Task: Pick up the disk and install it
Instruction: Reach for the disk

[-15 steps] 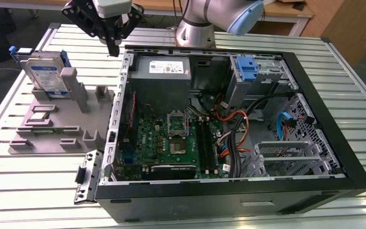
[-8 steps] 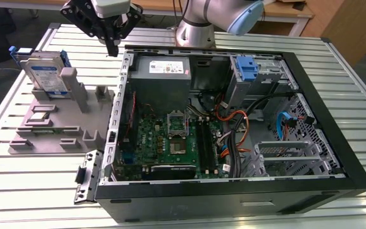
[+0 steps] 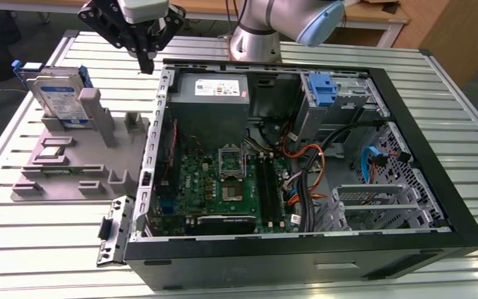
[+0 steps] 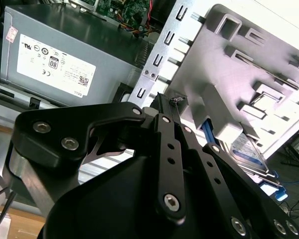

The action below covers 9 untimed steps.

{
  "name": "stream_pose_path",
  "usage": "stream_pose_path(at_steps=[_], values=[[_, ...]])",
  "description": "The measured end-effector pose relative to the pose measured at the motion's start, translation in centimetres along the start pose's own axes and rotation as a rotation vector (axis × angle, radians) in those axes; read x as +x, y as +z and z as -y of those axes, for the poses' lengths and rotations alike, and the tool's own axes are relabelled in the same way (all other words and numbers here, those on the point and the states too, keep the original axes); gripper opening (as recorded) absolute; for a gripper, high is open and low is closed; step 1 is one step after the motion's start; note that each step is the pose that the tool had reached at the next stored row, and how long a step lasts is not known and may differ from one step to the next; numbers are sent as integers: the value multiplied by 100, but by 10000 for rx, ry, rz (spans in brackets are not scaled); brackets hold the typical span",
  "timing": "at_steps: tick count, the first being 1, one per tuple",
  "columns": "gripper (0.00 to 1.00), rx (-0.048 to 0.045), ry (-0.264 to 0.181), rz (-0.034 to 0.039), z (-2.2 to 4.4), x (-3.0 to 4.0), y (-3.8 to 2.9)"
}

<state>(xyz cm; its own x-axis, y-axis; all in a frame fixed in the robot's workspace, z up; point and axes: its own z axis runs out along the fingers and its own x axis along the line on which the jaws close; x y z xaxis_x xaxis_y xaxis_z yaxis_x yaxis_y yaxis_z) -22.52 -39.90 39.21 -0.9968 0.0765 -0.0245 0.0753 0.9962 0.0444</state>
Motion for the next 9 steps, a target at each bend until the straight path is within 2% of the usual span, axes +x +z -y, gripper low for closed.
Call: stream_pose_path(at_steps=[9], values=[[10,0,-3,0,1,21,-1]])
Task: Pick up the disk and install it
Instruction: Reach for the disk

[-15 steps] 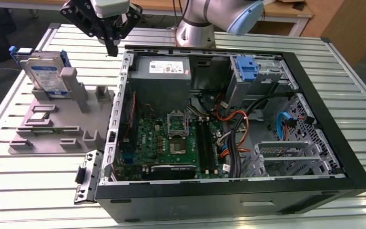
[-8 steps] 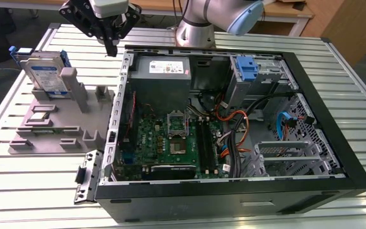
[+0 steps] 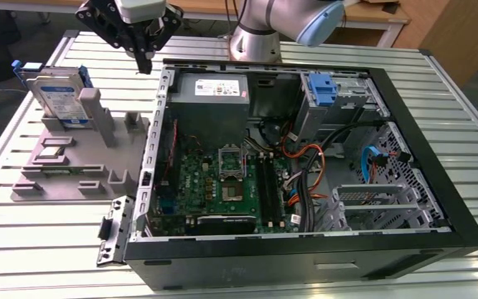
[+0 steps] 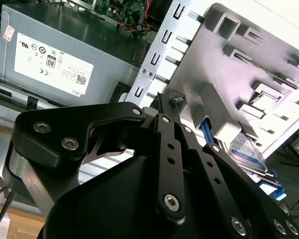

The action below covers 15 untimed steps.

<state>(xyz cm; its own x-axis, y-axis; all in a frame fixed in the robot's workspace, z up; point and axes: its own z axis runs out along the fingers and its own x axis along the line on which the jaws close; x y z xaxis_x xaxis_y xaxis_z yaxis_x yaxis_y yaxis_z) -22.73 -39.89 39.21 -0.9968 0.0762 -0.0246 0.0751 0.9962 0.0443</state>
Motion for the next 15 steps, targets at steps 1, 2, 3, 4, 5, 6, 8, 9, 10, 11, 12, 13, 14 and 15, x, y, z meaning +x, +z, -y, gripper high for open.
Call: stream_pose_path(at_steps=[1,2,3,4,5,6,8,9,10,11,12,13,14,15], values=[[10,-1,1,0,0,2,0],[10,0,1,0,1,5,0],[10,1,2,-1,1,9,-1],[10,0,1,0,1,13,-1],[10,-1,0,0,1,18,0],[10,-1,0,0,2,22,-1],[10,0,0,0,2,30,-1],[10,0,0,0,2,33,-1],[10,-1,0,1,3,37,-1],[10,0,0,0,3,40,-1],[10,0,0,0,3,43,-1],[10,0,0,1,3,46,-1],[10,0,0,1,4,49,-1],[10,0,0,1,4,52,-1]])
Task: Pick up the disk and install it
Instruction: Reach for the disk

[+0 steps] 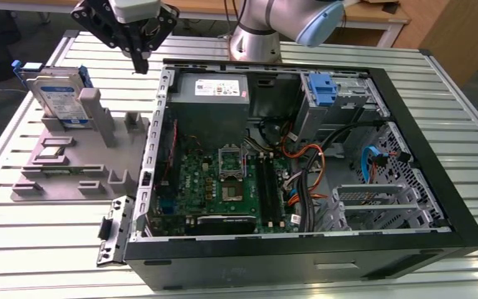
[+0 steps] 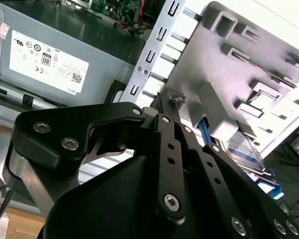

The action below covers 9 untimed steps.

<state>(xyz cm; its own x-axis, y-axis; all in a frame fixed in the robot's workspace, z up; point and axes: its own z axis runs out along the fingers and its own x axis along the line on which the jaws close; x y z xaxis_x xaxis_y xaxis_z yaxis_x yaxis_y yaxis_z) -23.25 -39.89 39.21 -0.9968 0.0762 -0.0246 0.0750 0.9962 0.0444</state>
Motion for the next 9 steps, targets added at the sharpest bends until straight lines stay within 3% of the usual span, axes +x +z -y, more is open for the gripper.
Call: stream_pose_path(at_steps=[9], values=[[10,1,0,0,3,42,-1]])
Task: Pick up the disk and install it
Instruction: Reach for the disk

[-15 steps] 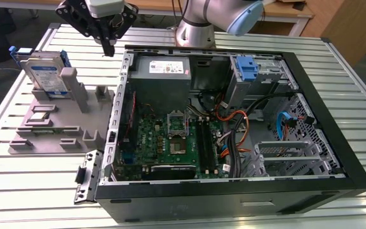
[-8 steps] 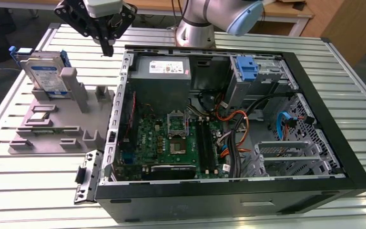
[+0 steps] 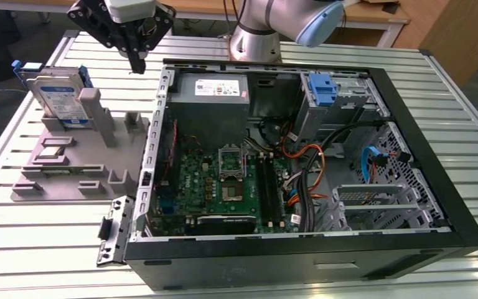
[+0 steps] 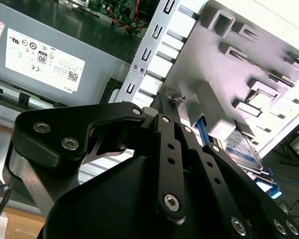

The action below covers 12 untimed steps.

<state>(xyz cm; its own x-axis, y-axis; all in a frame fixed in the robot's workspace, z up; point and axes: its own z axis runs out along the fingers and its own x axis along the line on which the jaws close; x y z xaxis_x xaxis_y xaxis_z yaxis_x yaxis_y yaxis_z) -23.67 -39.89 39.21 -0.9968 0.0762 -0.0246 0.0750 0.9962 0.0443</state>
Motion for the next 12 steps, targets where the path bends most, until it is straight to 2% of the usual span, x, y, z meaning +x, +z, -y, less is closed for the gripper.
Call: stream_pose_path(at_steps=[12], values=[[10,-1,1,1,2,32,-1]])
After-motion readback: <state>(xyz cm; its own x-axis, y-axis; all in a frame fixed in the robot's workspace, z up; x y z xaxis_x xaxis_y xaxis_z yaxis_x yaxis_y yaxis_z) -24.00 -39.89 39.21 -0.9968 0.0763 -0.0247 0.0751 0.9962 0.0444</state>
